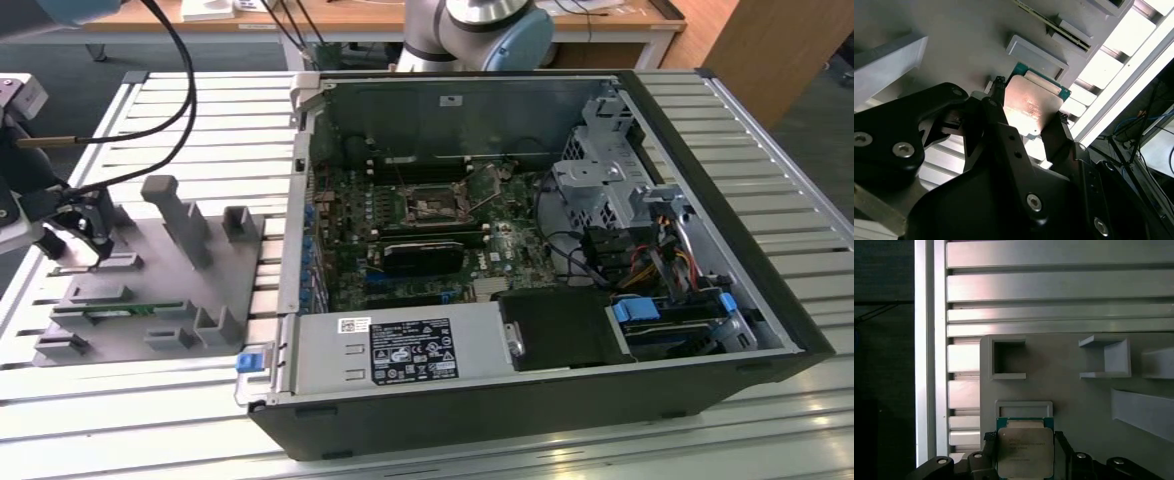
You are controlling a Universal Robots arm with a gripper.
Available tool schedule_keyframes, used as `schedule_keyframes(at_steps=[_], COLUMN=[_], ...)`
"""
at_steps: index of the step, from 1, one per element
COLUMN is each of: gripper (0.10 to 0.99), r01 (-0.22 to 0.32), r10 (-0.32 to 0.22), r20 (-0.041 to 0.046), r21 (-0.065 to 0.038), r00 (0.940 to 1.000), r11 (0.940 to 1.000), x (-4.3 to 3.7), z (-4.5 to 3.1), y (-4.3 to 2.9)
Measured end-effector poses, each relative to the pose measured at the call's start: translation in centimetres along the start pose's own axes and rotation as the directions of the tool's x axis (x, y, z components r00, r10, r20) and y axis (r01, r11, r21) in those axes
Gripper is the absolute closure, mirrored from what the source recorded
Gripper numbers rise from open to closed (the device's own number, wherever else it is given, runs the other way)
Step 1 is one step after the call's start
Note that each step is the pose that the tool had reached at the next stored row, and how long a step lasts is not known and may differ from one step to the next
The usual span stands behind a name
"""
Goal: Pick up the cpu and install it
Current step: 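Pick up the cpu and move it towards the insertion slot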
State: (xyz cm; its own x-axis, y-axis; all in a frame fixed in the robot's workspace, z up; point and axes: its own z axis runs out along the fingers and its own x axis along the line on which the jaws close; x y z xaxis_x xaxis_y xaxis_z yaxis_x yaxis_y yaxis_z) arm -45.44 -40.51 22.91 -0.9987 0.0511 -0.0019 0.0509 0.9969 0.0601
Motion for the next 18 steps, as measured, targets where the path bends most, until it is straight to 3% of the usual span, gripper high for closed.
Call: schedule_keyframes(at_steps=[18], gripper=[0.545], r01=[0.0], r10=[0.0], r20=[-0.0001], r21=[0.0], r00=[1.0], r11=[1.0], x=[0.0], z=[-0.88], y=[0.09])
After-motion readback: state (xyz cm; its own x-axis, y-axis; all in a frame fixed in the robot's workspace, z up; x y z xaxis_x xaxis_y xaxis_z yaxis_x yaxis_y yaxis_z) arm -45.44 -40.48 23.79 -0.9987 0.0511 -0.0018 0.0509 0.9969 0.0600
